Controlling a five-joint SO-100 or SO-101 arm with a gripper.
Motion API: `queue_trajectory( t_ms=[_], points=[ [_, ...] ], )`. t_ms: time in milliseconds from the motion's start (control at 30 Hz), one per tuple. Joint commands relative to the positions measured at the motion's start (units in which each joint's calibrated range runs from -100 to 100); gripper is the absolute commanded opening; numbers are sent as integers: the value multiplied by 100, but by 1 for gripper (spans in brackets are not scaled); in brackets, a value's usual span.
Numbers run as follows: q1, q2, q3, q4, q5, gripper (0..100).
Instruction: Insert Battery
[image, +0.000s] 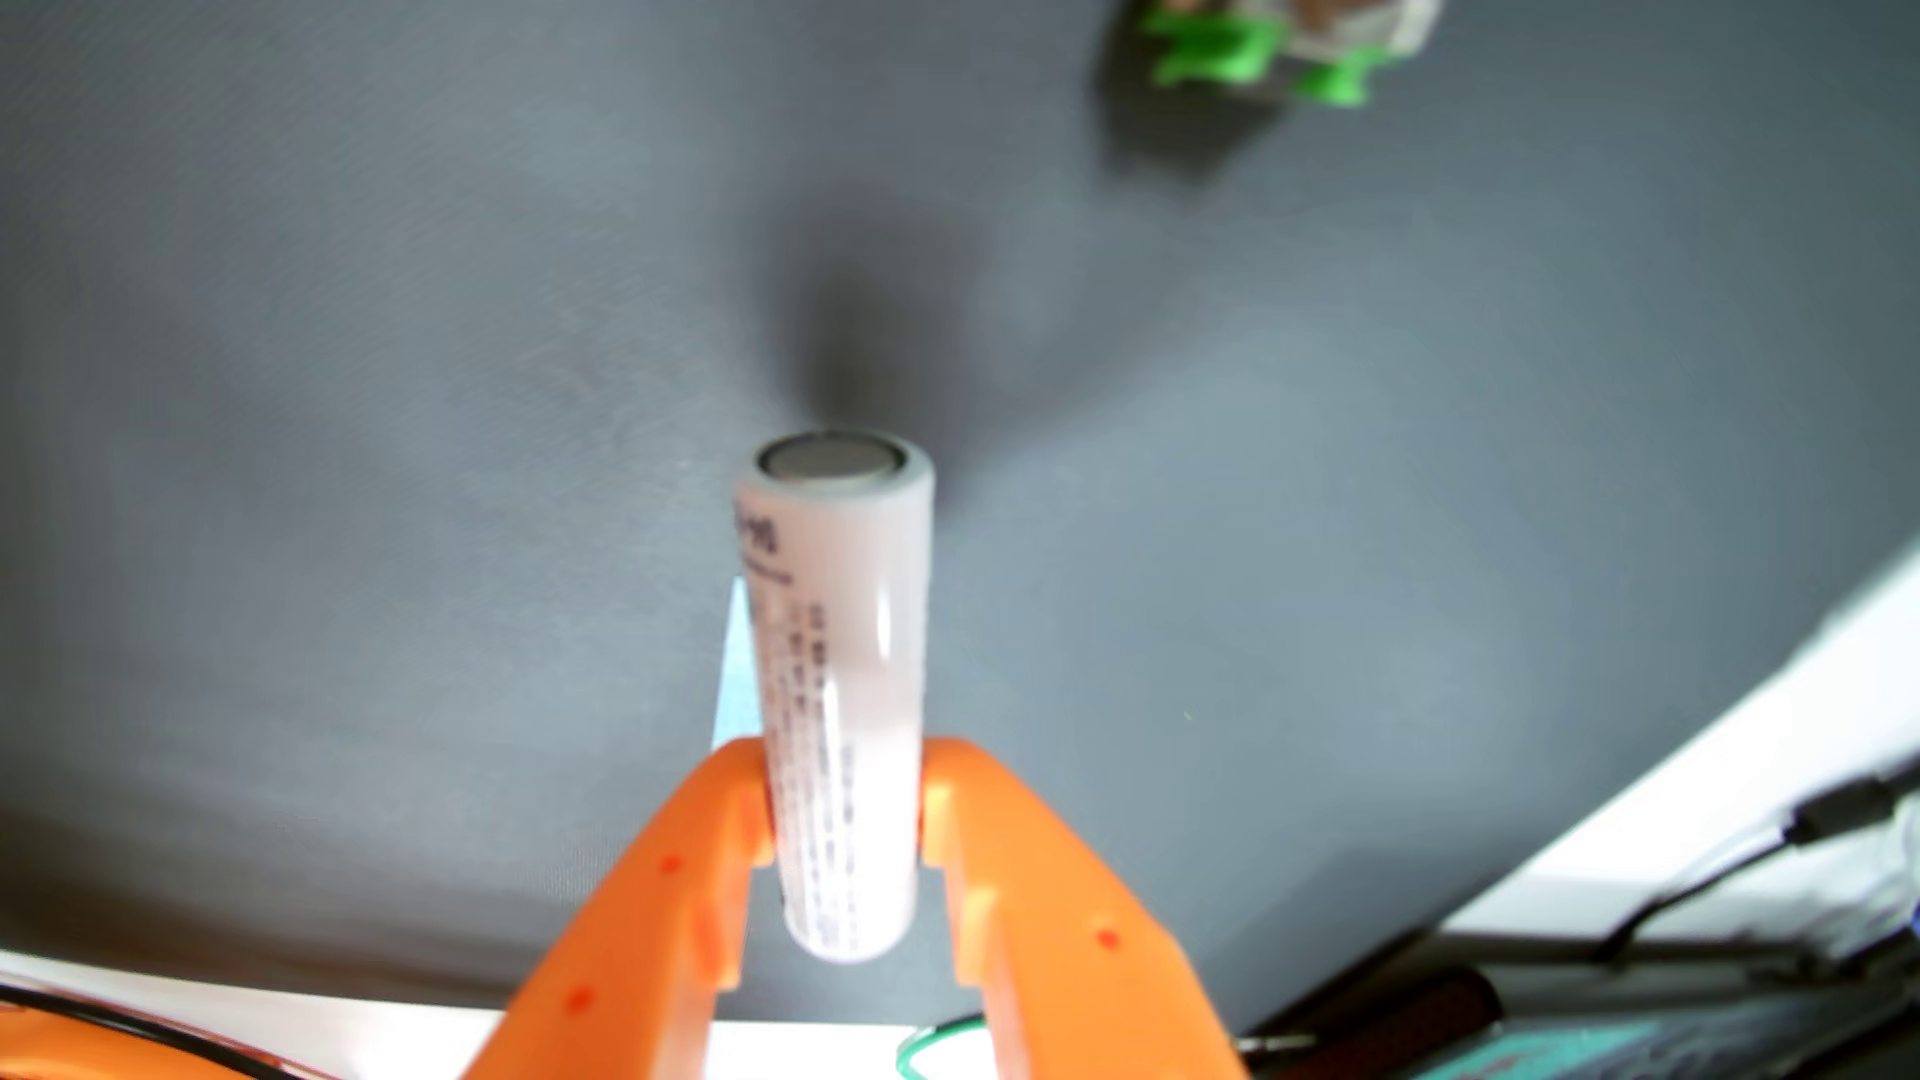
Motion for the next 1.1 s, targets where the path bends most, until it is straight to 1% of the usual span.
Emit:
queue_trajectory(
  t_ms=[0,200,400,567,733,833,933,1067],
  points=[
    [-361,-533,-23,-29,-506,2],
    [-1128,-650,-149,140,-748,2],
    [-1305,-658,-149,250,-1619,2],
    [-1766,-708,-86,-4,-1598,2],
    [-2179,-683,-68,5,-1737,2],
    [-2238,-650,-140,-12,-1912,2],
    [-2250,-650,-95,-300,-2067,1],
    [-2250,-641,-59,-503,-2097,1]
  ],
)
